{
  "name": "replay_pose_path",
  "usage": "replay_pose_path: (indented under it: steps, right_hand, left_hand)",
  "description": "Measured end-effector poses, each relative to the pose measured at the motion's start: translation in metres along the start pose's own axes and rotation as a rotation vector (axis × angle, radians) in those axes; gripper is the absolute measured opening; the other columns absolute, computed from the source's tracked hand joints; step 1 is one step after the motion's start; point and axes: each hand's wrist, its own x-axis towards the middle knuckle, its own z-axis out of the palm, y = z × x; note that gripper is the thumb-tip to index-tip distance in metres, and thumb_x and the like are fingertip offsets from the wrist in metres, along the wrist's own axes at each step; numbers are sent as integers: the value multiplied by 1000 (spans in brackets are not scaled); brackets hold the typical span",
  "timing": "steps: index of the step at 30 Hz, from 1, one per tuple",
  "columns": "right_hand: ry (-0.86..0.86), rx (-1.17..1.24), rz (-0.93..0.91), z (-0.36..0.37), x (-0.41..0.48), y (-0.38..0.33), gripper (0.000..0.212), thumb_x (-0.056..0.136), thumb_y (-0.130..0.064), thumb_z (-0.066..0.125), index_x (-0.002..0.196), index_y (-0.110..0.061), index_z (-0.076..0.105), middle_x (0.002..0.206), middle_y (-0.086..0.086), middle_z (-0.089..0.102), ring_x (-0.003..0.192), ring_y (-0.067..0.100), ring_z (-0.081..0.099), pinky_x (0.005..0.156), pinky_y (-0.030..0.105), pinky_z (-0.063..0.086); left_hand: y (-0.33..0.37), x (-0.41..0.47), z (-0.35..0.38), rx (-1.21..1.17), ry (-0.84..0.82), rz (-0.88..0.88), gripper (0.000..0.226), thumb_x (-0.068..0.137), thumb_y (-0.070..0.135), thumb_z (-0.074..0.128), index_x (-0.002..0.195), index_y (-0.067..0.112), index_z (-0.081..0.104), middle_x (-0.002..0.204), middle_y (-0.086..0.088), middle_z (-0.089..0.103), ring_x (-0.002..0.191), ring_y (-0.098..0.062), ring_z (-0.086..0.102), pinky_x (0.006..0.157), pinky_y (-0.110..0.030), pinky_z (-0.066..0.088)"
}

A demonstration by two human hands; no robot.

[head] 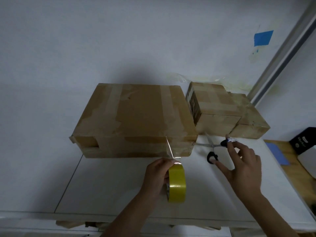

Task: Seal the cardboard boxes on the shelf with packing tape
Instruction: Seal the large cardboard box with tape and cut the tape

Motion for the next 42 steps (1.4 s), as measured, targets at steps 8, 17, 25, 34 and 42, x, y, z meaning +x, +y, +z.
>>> replay_pose_path:
  steps: [8,17,25,34,42]
  right_hand:
    - [174,-123,-235,19,5,-5,29,87,-22,65,113,-9,67,112,9,59,80,27,46,66,38,32]
    - [243,-239,-248,30,14,-27,37,81,-17,69,117,-15,59,116,5,57,83,29,44,70,38,29]
    - [181,-121,-254,26,24,-47,27,88,-25,57,113,-15,63,106,5,66,82,28,42,72,38,29]
    - [113,-122,-315,13,27,-41,35,73,-2,59,107,-11,64,87,7,66,78,26,40,69,37,26]
    - [-80,-110,-247,11,15,-40,43,58,7,81,98,-5,74,87,10,64,77,28,38,66,35,25]
  left_hand:
    - [2,-8,-1,12,-13,55,37,76,28,77,94,-3,70,106,-36,63,103,-50,64,78,-42,49]
    - [8,-11,-1,56,-52,43,32,69,32,77,87,6,76,103,-28,70,99,-43,69,84,-48,54]
    - [8,-12,0,75,-60,50,37,64,38,79,87,10,78,103,-24,72,99,-40,70,92,-57,52]
    - [14,-16,2,97,-64,31,43,57,46,78,85,12,79,101,-20,73,99,-39,70,92,-56,52]
    - [18,-46,-6,46,-137,17,10,81,3,69,83,-6,68,79,-30,64,55,-30,65,48,-28,50]
